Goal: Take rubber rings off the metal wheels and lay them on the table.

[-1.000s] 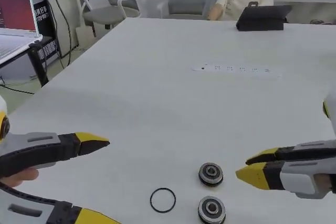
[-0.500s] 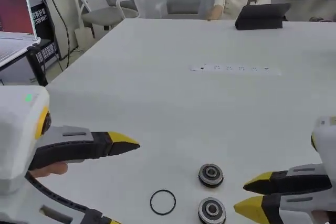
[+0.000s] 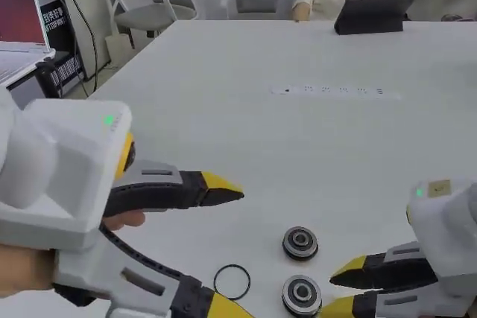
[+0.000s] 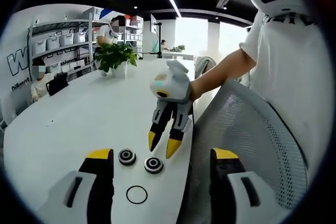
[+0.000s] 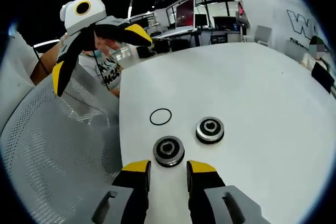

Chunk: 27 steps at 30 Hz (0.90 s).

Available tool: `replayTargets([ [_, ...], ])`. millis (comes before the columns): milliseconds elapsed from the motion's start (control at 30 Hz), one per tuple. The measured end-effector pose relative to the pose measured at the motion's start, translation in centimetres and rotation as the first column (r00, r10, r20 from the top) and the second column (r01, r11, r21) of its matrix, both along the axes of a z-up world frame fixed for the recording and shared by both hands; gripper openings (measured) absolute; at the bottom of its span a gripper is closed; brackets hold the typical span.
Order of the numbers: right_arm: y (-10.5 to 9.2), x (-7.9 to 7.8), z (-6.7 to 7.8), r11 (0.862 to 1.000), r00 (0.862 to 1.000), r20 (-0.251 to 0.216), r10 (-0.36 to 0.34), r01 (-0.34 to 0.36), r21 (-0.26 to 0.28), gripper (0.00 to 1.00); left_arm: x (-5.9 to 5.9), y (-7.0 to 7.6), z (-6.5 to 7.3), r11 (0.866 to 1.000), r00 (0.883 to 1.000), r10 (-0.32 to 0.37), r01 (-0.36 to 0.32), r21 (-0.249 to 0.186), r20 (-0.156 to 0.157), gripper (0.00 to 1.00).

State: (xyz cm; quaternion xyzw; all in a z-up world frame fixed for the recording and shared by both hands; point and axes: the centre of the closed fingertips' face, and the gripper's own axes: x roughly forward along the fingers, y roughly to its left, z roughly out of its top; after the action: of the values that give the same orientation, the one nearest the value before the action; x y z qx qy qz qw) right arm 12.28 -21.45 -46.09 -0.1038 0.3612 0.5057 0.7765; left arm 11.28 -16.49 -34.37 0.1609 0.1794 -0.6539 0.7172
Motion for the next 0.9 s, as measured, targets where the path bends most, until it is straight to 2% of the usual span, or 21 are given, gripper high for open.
replayTargets([
  [167,0.4,0.0,-0.7,0.999,0.999,0.019,0.026,-0.025,-0.026,0.25,0.6,-1.5,-0.4,1.000,1.000,-0.020,0.020,-0.013,0.000,0.62],
  [267,0.6,-0.2,-1.2,0.998,0.999,0.021,0.043,-0.042,-0.037,0.25,1.5,-2.2,-2.1,1.000,1.000,-0.014,0.014,0.010,0.022,0.54],
  [300,0.7,-0.2,-1.2,0.998,0.999,0.027,0.047,-0.046,-0.041,0.25,1.6,-2.4,-2.6,1.000,1.000,-0.019,0.018,0.017,0.020,0.52],
  [433,0.8,-0.2,-1.5,0.998,0.998,0.048,0.049,-0.046,-0.050,0.26,1.4,-3.4,-4.5,0.998,0.999,-0.046,0.046,0.039,-0.020,0.50],
  [633,0.8,-0.1,-1.6,0.998,0.996,0.071,0.049,-0.045,-0.050,0.25,1.8,-4.4,-6.5,0.996,0.998,-0.061,0.063,0.061,-0.028,0.44],
  [700,0.9,0.0,-1.7,0.998,0.995,0.082,0.052,-0.048,-0.051,0.25,1.9,-4.4,-7.7,0.995,0.998,-0.058,0.060,0.085,-0.026,0.43],
  [800,0.9,0.2,-1.6,0.998,0.994,0.093,0.054,-0.049,-0.050,0.23,1.9,-4.5,-8.7,0.994,0.998,-0.055,0.057,0.088,-0.024,0.41],
  [900,0.9,0.2,-1.7,0.998,0.994,0.093,0.049,-0.045,-0.048,0.23,2.1,-4.4,-9.5,0.994,0.998,-0.052,0.055,0.098,-0.031,0.34],
])
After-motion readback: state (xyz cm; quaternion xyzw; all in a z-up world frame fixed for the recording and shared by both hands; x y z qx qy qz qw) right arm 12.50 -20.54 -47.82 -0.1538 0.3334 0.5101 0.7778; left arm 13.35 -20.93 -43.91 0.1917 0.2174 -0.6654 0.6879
